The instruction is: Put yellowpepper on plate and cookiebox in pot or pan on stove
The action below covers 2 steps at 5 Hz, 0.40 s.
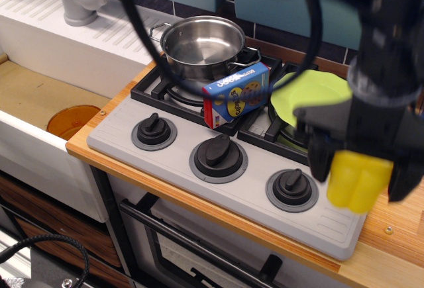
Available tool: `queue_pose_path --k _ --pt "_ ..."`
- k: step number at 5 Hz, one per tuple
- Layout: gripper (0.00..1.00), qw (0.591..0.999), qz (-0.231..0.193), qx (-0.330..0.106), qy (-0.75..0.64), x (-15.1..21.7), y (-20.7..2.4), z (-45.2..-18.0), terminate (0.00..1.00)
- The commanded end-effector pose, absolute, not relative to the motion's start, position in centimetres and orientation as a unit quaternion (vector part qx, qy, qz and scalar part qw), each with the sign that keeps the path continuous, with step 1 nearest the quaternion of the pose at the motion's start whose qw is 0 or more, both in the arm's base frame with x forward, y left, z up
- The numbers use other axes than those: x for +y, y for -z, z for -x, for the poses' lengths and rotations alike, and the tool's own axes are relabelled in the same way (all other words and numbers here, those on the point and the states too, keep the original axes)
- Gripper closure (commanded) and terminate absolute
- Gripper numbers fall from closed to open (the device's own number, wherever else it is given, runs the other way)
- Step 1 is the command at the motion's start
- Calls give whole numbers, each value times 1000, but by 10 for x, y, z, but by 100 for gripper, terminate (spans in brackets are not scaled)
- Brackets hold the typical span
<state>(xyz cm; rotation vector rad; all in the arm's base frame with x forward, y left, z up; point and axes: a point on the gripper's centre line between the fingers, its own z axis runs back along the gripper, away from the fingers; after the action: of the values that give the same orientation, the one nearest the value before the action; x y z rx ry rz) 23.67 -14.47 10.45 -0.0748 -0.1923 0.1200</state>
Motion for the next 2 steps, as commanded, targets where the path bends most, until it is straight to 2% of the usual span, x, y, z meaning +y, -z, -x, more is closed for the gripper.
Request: queue_pose_path --k 1,2 --pt "100 992 44 -110 -41 -129 -156 -267 0" --pt "100 992 45 -114 -28 -119 -161 -292 0"
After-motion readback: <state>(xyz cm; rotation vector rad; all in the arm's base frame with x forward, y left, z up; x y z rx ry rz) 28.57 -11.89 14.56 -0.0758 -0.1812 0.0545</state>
